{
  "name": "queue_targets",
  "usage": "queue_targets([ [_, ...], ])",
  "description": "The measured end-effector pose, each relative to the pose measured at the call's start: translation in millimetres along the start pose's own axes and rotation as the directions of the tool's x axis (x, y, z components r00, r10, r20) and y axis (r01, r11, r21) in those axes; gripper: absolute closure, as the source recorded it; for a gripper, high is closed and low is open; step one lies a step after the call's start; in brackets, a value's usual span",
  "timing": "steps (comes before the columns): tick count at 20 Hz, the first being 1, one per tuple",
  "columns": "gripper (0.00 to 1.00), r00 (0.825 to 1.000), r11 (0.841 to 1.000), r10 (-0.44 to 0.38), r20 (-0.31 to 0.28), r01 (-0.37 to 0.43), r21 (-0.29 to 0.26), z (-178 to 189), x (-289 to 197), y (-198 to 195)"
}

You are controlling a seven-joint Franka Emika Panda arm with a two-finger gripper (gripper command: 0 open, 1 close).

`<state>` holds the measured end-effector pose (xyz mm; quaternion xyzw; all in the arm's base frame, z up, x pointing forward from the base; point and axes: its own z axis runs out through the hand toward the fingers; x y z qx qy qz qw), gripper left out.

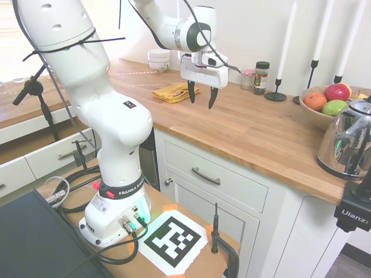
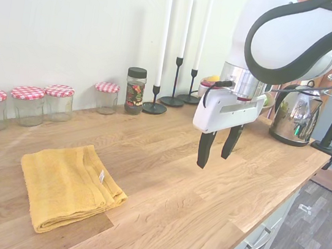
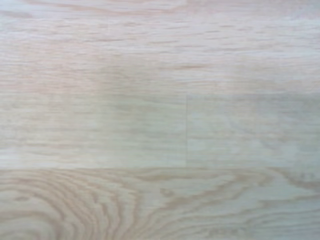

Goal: Wipe the counter

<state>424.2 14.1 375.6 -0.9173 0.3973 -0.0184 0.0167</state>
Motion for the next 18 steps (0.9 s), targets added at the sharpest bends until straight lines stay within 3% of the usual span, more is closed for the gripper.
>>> queue_targets([
  [8, 0.0, 1.0, 1.0, -0.001, -0.014, 0.001, 0.02, -9, 2, -12],
  [18, 0.0, 0.998, 0.998, -0.06, -0.021, 0.06, 0.007, -4, -31, -83],
])
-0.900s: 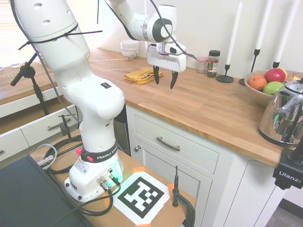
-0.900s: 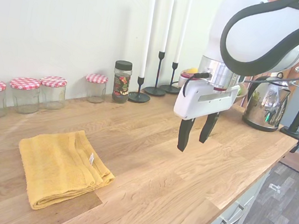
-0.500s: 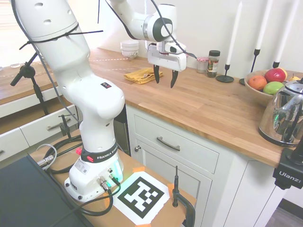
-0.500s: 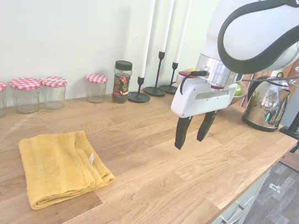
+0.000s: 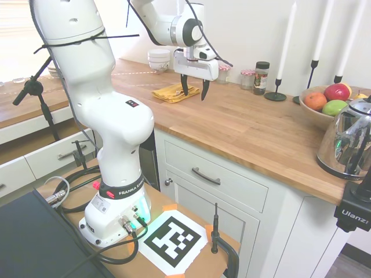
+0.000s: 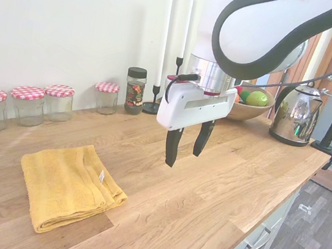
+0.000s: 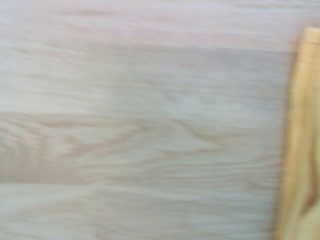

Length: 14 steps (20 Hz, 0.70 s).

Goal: Wipe the counter

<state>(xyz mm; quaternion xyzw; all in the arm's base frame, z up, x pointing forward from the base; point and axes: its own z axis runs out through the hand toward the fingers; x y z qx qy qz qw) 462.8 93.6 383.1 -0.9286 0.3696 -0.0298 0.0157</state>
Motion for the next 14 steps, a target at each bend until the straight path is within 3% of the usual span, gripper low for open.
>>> queue_targets([
  [14, 0.0, 0.993, 0.994, -0.111, -0.041, 0.111, -0.016, -5, -26, -104],
])
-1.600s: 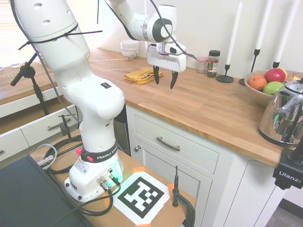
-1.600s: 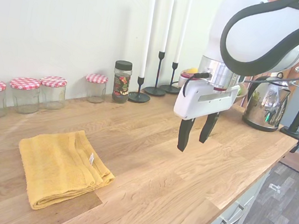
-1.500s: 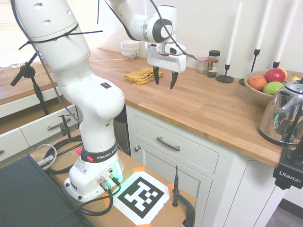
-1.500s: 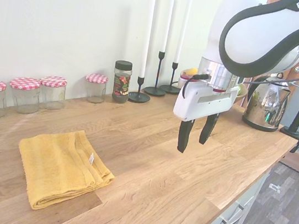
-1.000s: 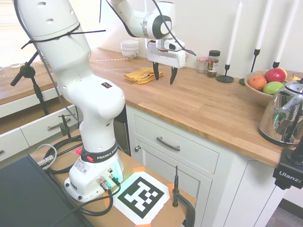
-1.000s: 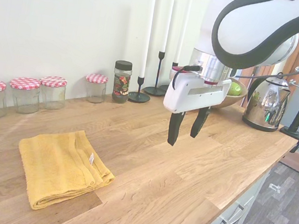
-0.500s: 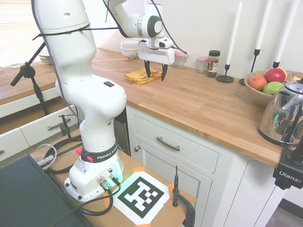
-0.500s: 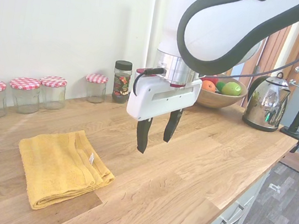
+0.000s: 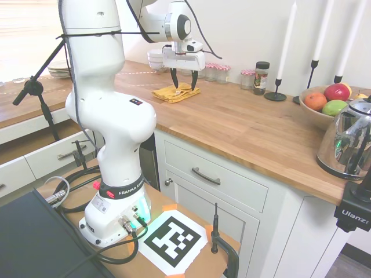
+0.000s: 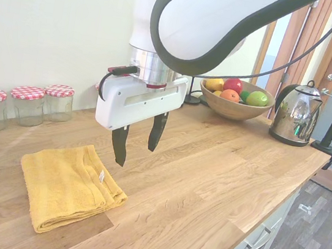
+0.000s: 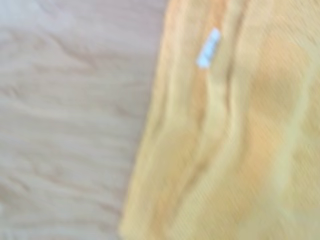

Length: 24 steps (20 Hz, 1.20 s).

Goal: Wipe the counter

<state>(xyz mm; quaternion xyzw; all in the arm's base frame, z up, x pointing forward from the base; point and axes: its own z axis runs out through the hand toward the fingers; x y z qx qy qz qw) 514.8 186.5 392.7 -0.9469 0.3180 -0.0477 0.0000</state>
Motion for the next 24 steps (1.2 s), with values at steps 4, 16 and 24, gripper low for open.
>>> queue_targets([
  [4, 0.0, 0.999, 0.999, -0.033, 0.0, 0.033, -0.012, 6, -4, -24],
  [16, 0.0, 0.996, 0.995, -0.081, -0.022, 0.079, -0.069, 29, -26, -69],
  [24, 0.0, 0.997, 0.992, -0.079, -0.006, 0.078, -0.098, 57, -12, -87],
])
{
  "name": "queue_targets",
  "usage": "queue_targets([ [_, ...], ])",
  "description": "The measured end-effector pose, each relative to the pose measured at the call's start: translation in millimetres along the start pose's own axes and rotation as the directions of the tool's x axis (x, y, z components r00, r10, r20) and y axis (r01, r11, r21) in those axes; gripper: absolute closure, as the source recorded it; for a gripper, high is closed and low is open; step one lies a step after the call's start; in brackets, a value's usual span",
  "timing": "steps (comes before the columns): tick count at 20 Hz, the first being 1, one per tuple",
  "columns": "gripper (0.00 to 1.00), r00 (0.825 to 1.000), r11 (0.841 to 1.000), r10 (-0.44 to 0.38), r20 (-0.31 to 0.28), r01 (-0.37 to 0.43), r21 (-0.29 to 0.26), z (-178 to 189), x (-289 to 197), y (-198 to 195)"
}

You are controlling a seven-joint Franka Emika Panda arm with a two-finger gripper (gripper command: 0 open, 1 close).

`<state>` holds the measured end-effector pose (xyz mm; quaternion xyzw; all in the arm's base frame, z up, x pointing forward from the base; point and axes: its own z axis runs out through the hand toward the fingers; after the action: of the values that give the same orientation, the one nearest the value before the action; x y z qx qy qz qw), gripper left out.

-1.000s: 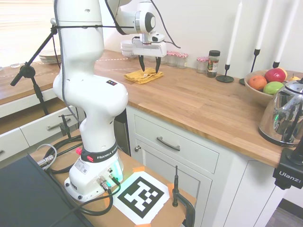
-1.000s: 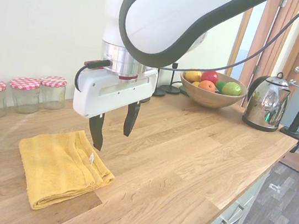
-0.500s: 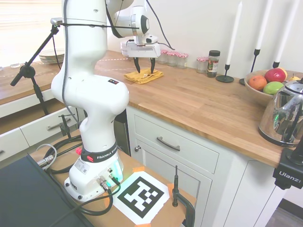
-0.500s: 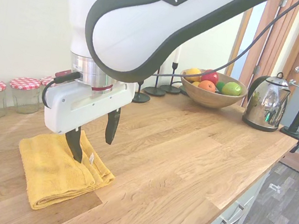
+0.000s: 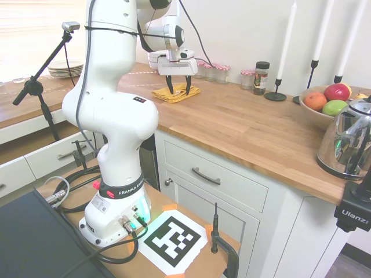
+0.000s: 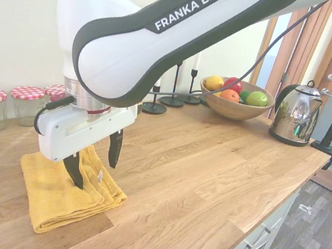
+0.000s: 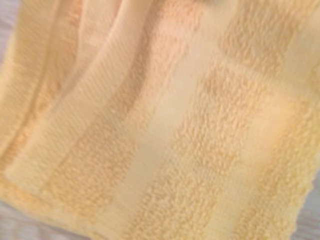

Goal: Wipe the counter

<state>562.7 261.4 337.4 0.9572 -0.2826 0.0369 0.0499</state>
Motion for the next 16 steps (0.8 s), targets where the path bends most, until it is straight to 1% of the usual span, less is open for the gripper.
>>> queue_targets([
  [5, 0.0, 1.0, 1.0, 0.003, 0.008, -0.003, -0.014, 1.6, 4.1, -4.4],
  [6, 1.0, 1.0, 1.0, 0.004, 0.009, -0.004, -0.016, 1.7, 4.7, -5.0],
  [16, 1.0, 1.0, 1.0, 0.012, 0.017, -0.011, -0.019, 2.5, 9.2, -6.1],
])
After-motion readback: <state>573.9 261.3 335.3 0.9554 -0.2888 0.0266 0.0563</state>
